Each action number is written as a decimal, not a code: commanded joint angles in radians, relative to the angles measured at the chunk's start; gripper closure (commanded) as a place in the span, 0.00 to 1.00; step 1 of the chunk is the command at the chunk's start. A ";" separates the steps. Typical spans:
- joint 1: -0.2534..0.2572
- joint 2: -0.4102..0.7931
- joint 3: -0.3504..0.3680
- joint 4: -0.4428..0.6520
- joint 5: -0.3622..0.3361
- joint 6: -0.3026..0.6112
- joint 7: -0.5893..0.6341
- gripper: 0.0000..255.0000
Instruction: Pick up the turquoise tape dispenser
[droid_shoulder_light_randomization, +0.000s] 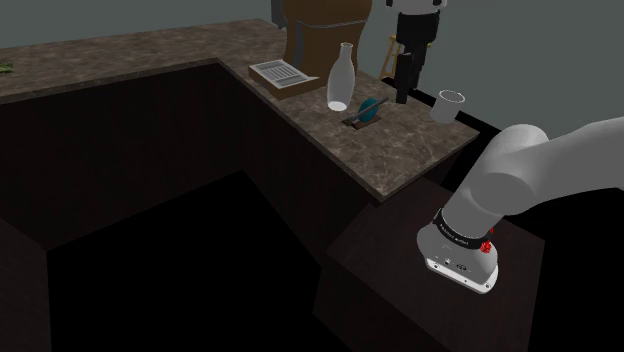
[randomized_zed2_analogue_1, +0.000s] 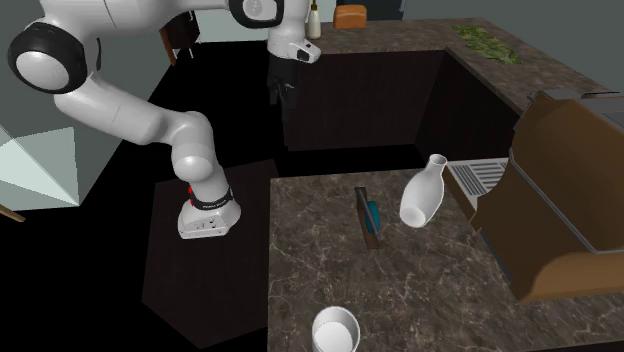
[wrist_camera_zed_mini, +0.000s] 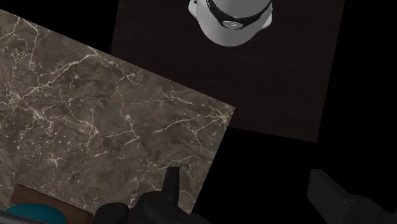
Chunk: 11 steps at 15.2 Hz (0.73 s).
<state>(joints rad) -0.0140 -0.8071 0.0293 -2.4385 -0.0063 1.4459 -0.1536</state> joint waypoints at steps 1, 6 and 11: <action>0.000 0.000 0.000 0.000 0.000 0.000 0.000 0.00; 0.015 0.017 -0.123 -0.072 -0.131 0.106 -0.256 0.00; 0.029 0.090 -0.249 -0.102 -0.251 0.243 -0.501 0.00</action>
<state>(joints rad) 0.0142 -0.7301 -0.1890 -2.5293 -0.2278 1.6539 -0.5956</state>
